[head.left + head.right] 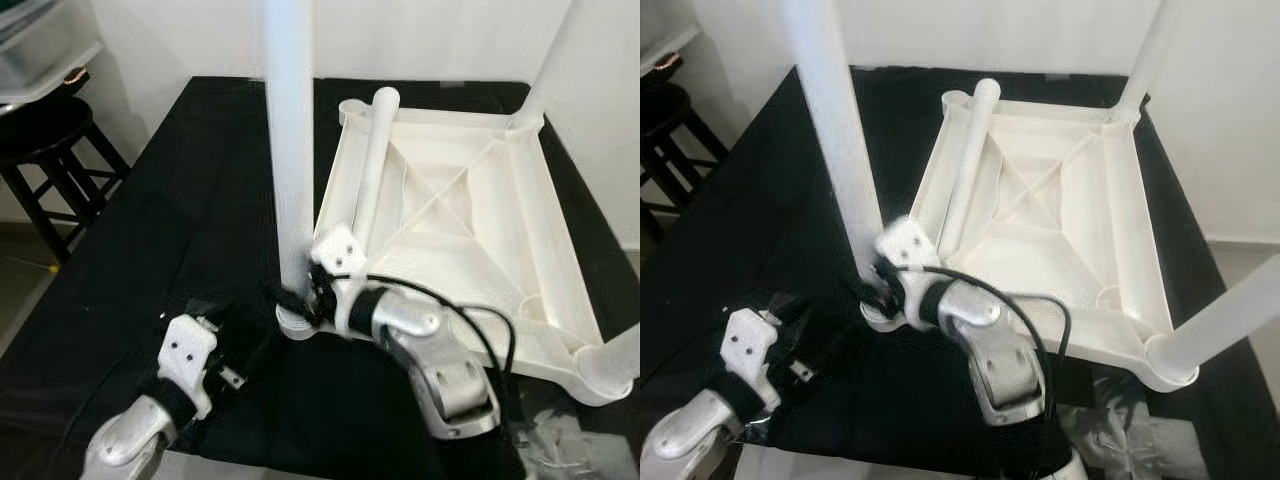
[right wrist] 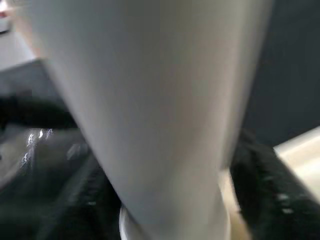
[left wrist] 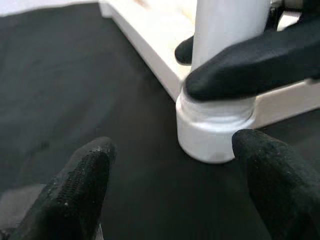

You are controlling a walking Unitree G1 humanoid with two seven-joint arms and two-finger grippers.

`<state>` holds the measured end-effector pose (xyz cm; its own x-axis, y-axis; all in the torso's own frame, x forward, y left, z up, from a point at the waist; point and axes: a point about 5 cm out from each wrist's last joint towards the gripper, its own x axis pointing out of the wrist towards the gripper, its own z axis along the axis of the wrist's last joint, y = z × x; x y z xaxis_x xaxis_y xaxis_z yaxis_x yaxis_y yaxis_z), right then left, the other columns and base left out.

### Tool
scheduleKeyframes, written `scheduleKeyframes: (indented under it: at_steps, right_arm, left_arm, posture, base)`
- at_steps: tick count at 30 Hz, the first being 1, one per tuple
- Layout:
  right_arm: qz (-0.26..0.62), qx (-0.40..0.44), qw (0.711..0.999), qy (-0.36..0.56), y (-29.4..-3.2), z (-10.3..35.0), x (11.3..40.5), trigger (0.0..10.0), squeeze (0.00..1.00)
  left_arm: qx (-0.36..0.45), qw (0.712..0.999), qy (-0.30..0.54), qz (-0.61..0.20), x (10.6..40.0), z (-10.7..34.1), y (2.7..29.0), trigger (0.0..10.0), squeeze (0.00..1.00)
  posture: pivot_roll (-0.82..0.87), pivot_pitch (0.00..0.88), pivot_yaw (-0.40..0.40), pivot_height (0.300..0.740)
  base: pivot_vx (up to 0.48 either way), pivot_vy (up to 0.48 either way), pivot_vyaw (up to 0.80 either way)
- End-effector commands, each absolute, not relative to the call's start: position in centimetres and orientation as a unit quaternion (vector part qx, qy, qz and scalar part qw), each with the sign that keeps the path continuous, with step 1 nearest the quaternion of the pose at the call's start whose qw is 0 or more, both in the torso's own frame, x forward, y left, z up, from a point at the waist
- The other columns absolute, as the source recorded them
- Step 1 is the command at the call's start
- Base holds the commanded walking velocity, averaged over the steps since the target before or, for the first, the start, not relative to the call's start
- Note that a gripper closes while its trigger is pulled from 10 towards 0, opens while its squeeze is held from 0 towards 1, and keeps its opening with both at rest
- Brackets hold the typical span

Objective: Building children table

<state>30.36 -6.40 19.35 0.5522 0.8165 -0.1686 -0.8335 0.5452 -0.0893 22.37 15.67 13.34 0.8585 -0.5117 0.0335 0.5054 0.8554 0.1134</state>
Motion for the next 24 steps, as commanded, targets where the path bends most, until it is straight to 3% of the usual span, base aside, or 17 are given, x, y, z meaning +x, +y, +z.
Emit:
scheduleKeyframes:
  at_steps: [1,2,4,5,6,7,10,11,15,16,24]
  right_arm:
    - [0.503,-0.072,0.861,-0.001,-6.2,21.5,30.4,10.0,1.0]
    - [0.545,-0.08,0.834,-0.024,-6.4,22.7,30.8,10.0,1.0]
    - [0.545,-0.08,0.834,-0.024,-6.4,22.7,30.8,10.0,1.0]
    - [0.582,-0.097,0.807,-0.036,-6.7,23.3,31.3,10.0,0.42]
    - [0.582,-0.097,0.807,-0.036,-6.7,23.3,31.3,10.0,0.42]
    - [0.61,-0.112,0.784,-0.037,-6.8,23.8,32.3,10.0,0.0]
    - [0.637,-0.135,0.758,-0.03,-6.8,24.3,33.6,10.0,0.0]
    - [0.657,-0.133,0.742,-0.015,-6.5,24.4,34.2,10.0,0.0]
    - [0.675,-0.125,0.727,0.005,-6.1,24.5,35.0,10.0,0.0]
    - [0.676,-0.116,0.727,0.01,-6.1,24.6,35.3,0.0,0.0]
    - [0.675,-0.09,0.733,0.004,-7.0,24.5,35.6,0.0,0.0]
  left_arm:
    - [0.052,0.962,-0.02,-0.267,22.2,12.8,15.4,10.0,0.0]
    - [0.049,0.962,-0.022,-0.269,22.3,12.9,15.3,10.0,0.0]
    - [0.049,0.962,-0.022,-0.269,22.3,12.9,15.3,10.0,0.0]
    - [0.05,0.961,-0.024,-0.27,22.5,12.9,15.2,10.0,0.0]
    - [0.05,0.961,-0.024,-0.27,22.5,12.9,15.2,10.0,0.0]
    - [0.052,0.96,-0.022,-0.273,22.5,12.9,15.2,10.0,0.0]
    - [0.054,0.96,-0.019,-0.273,22.3,12.8,15.3,10.0,0.0]
    - [0.049,0.961,-0.017,-0.27,22.2,12.7,15.5,9.5,0.0]
    - [0.044,0.962,-0.014,-0.268,22.0,12.6,15.7,8.9,0.0]
    - [0.044,0.962,-0.013,-0.268,21.9,12.6,15.7,8.7,0.0]
    - [0.041,0.961,-0.014,-0.272,21.8,12.7,15.5,8.6,0.0]
  posture:
    - [-0.01,0.214,0.003,0.74]
    - [-0.01,0.214,0.007,0.74]
    - [-0.01,0.214,0.007,0.74]
    - [-0.01,0.212,0.013,0.74]
    - [-0.01,0.212,0.013,0.74]
    - [0.01,0.215,0.016,0.74]
    - [0.01,0.219,0.016,0.74]
    - [0.02,0.22,0.024,0.74]
    - [0.02,0.223,0.024,0.74]
    - [0.02,0.226,0.021,0.74]
    - [0.01,0.238,0.023,0.74]
  base:
    - [0.0,0.0,0.0]
    - [0.0,0.0,0.0]
    - [0.0,0.0,0.0]
    - [0.0,0.0,0.0]
    - [0.0,0.0,0.0]
    - [0.0,0.0,0.0]
    - [0.0,0.0,0.0]
    - [0.0,0.0,0.0]
    - [0.0,0.0,0.0]
    - [0.0,0.0,0.0]
    - [0.0,0.0,0.0]
